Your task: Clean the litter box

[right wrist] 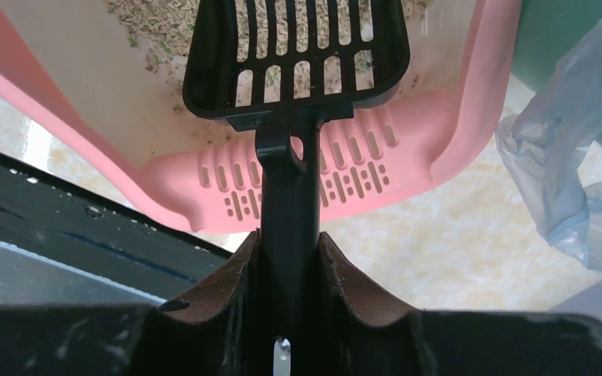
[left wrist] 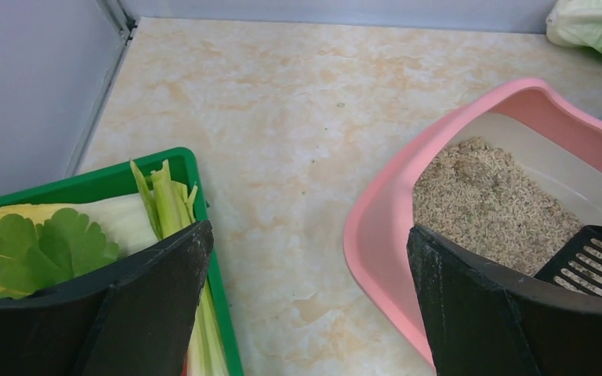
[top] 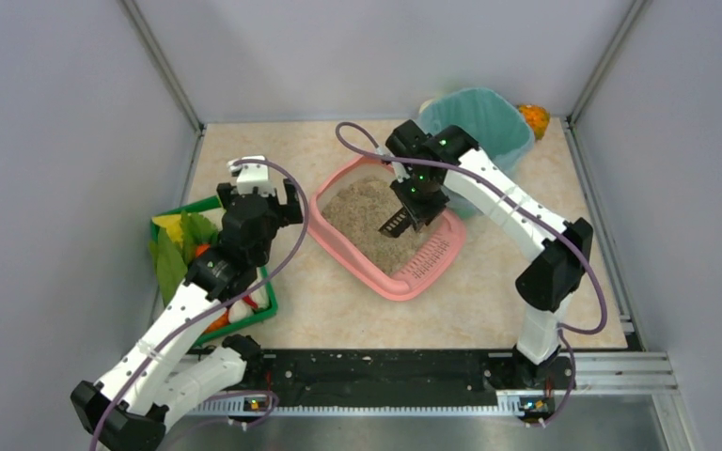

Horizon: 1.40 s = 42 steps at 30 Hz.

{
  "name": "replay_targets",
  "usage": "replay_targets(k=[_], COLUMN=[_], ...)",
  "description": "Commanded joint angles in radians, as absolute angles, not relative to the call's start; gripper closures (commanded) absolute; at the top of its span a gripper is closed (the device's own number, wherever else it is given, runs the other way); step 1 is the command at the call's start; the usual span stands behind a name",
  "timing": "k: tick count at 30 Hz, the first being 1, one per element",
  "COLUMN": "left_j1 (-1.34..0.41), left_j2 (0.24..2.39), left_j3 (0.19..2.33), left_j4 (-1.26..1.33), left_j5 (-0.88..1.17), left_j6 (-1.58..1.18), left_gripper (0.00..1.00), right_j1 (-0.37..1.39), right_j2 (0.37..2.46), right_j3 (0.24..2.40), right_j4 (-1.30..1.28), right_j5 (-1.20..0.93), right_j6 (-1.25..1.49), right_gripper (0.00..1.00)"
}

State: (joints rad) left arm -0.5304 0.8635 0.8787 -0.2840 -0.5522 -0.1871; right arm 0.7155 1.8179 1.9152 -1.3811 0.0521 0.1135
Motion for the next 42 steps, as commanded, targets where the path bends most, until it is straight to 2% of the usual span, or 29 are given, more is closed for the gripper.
replay_targets(k=[1, 11, 25, 42], left_j1=[-0.526, -0.525, -0.526, -0.526], left_j2=[0.833, 0.843, 0.875, 0.911], left_j3=[0.856, 0.828, 0.862, 0.918], left_j4=[-0.178, -0.157, -0.172, -0.184], left_j5=[-0.614, -0.586, -0.606, -0.629], left_j6=[-0.143, -0.16, -0.138, -0.112], left_gripper=[0.01, 0.01, 0.01, 0.01], right_j1=[0.676, 0.669, 0.679, 0.677], right_j2=[1.844, 1.849, 1.978, 2.121], right_j3=[1.997, 1.924, 1.927, 1.863], right_j4=[-1.504, -1.503, -1.479, -1.12], right_j5=[0.048, -0.032, -0.041, -0.027], right_j6=[0.215, 0.171, 0.136, 0.136], right_gripper=[1.0, 1.0, 1.0, 1.0])
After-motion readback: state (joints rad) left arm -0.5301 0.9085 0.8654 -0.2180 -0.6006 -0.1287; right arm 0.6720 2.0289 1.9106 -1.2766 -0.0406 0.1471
